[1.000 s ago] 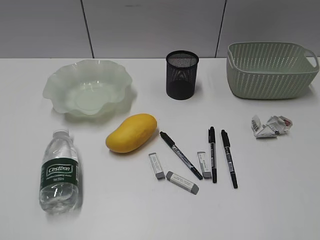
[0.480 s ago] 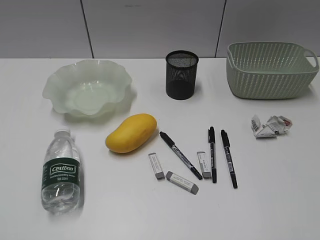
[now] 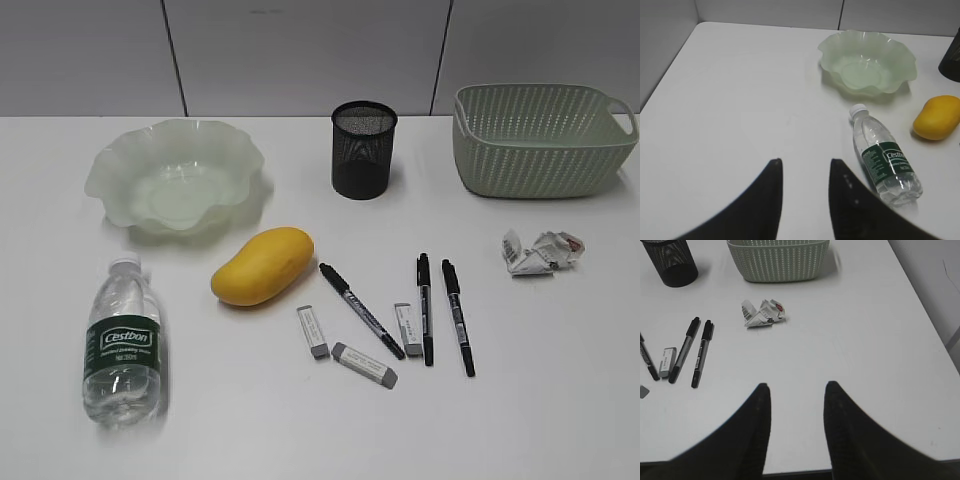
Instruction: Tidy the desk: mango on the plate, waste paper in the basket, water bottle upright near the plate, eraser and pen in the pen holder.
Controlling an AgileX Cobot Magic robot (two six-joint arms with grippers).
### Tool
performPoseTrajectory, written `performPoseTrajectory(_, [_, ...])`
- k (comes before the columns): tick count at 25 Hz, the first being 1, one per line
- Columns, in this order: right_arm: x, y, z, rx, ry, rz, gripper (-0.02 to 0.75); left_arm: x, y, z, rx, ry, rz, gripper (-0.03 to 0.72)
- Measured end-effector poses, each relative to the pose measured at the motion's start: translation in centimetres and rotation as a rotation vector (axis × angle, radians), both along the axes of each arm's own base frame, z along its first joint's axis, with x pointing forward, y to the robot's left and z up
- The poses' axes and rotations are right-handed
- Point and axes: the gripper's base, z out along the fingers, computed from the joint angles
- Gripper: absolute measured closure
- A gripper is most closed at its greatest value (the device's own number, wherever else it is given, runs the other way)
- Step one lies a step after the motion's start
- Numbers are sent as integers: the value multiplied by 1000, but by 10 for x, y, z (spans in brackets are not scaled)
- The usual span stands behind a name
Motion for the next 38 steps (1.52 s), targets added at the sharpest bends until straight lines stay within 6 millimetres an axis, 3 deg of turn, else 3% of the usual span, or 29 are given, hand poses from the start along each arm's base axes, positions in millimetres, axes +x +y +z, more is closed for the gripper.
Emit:
performPoseTrajectory(3, [0,0,0,0,0,0,440,2,-4,1,-6,6,-37,451])
performPoseTrajectory(6, [0,0,0,0,0,0,440,25,-18,17,-13,28,-171,444])
performPoseTrajectory(8, [0,0,0,0,0,0,440,59,-33,28,-10,66,-294,411])
performPoseTrajectory(10, [0,0,0,0,0,0,440,104,-48,23,28,145,-419,347])
performPoseTrajectory(15, [0,0,0,0,0,0,440,203,-91,-16,32,350,-623,106])
performPoseTrajectory(20, [0,1,0,13,0,9,440,266,-160,-53,118,520,-810,49])
performPoseTrajectory(24, [0,1,0,15,0,10,440,296,-210,-76,266,544,-841,45])
performPoseTrajectory(27, [0,2,0,16,0,11,440,314,-233,-89,324,553,-823,44])
performPoseTrajectory(32, [0,2,0,21,0,14,440,335,-246,-116,353,623,-792,43])
performPoseTrajectory(38, [0,2,0,23,0,16,440,343,-250,-136,378,644,-789,33])
